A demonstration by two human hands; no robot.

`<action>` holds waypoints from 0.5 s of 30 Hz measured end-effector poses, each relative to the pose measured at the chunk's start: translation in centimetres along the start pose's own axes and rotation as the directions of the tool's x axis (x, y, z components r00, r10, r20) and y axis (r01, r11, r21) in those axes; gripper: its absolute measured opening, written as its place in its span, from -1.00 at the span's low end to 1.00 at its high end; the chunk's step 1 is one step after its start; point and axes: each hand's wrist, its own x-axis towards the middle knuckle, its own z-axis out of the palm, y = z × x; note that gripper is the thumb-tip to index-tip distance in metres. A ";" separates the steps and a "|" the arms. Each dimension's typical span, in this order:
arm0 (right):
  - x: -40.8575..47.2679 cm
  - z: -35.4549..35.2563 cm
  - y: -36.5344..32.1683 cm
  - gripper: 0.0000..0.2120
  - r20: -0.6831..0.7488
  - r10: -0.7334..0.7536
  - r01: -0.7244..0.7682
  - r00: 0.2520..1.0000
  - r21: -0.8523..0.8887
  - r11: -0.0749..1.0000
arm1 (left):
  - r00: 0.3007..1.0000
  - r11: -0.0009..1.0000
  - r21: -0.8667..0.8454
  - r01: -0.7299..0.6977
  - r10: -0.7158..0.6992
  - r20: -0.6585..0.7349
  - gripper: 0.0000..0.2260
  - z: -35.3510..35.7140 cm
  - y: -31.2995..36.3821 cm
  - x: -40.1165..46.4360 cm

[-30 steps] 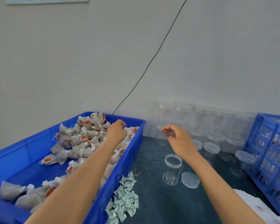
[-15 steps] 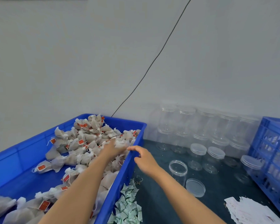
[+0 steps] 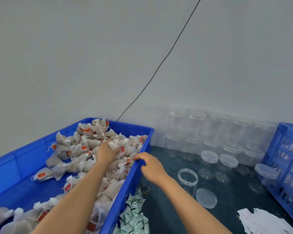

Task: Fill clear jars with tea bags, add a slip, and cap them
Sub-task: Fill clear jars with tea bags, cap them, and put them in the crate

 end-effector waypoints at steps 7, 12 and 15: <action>-0.4 -0.7 -0.7 -0.50 0.059 0.120 -0.133 0.991 0.306 0.943 | 0.978 0.689 -0.696 0.203 -0.106 0.180 -0.78 -3.4 6.1 0.2; -1.1 -2.4 -1.8 -0.64 -0.094 0.188 -0.115 0.978 0.513 0.851 | 0.852 0.236 -0.820 0.521 -0.078 0.518 -0.89 -4.7 9.7 -1.6; -2.1 -3.5 -2.1 -0.70 -0.084 0.170 -0.086 0.982 0.600 0.795 | 0.791 0.214 -0.766 0.606 -0.060 0.608 -0.87 -4.8 9.9 -2.7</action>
